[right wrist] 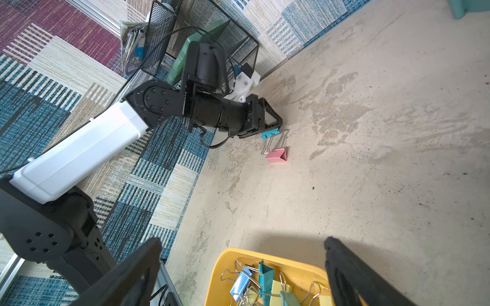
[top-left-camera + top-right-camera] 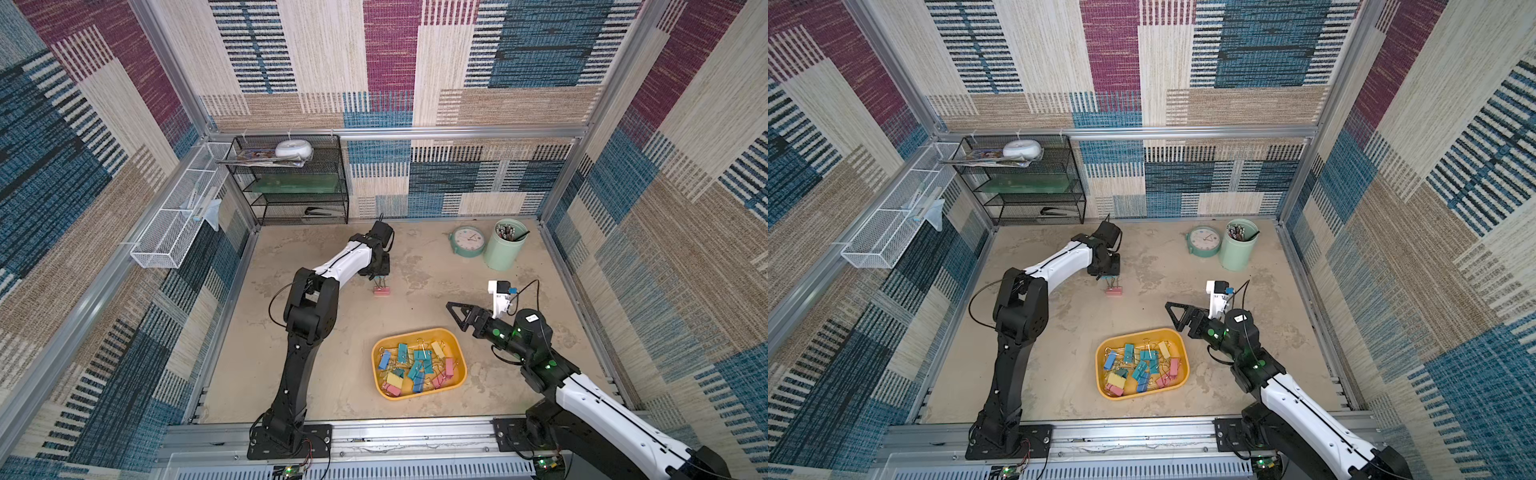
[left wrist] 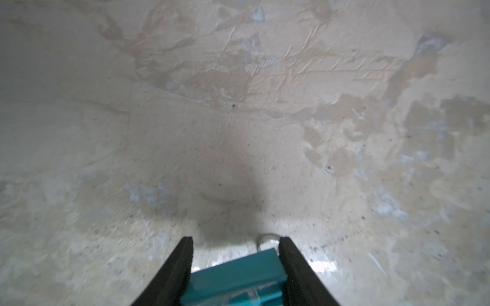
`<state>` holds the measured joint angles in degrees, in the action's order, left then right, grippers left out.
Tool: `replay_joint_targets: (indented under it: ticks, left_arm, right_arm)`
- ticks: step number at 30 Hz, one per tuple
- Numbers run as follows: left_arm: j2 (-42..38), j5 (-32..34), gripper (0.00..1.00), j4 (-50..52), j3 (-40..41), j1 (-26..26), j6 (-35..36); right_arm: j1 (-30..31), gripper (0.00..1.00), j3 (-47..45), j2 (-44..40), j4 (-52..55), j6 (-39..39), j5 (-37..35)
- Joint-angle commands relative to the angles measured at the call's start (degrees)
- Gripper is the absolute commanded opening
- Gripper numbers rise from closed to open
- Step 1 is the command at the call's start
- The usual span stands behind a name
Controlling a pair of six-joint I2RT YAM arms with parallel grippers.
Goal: Put the binder clips in the storage box
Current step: Pick up the binder clip at the center of the board, then place the binder clip in the storage box.
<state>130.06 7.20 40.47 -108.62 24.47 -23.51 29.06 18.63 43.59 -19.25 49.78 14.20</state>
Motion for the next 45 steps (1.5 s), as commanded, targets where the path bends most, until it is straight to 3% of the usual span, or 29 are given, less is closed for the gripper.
replay_joint_targets:
  ticks: [1, 10, 14, 18, 25, 29, 37, 42, 45]
  left_arm:
    - [-4.92, -2.52, 0.44, -2.93, 3.43, -0.09, 0.78]
    - [-24.31, -13.5, 0.44, -8.4, 20.68, 1.94, -1.67]
    - [-34.48, -14.92, 0.45, -10.69, 28.94, 8.0, -2.66]
    - [-41.3, -12.32, 0.44, -13.0, 34.43, 18.05, -1.78]
    - [-39.02, -17.64, 0.47, -13.06, 37.71, 29.57, 9.05]
    - [-33.94, -14.64, 0.51, -12.99, 38.87, 33.02, 12.74]
    - [-29.94, -15.46, 0.66, -20.28, 40.56, 35.51, 11.66]
    - [-35.07, -17.05, 0.81, -23.77, 42.69, 35.48, 10.89]
    - [-40.74, -13.36, 0.82, -23.95, 44.01, 35.26, 10.32]
  right_arm:
    - [0.03, 0.99, -0.33, -0.48, -1.59, 0.99, 0.13]
    - [-4.24, 0.99, -2.04, 0.88, -2.73, 2.53, 1.21]
    - [-10.41, 0.99, -4.06, 2.66, -7.6, 5.43, 7.23]
    - [-15.03, 0.99, -5.17, 4.63, -10.34, 6.34, 11.64]
    - [-17.65, 0.99, -6.67, 0.81, -6.72, 6.06, 13.84]
    - [-17.7, 0.99, -7.58, -5.11, -1.63, 4.56, 12.39]
    - [-17.65, 0.99, -10.04, -13.46, 1.72, 6.26, 14.1]
    - [-17.37, 0.99, -6.91, -15.2, 6.57, 4.04, 14.96]
    - [-15.67, 0.99, -4.62, -13.32, 4.84, 3.98, 14.89]
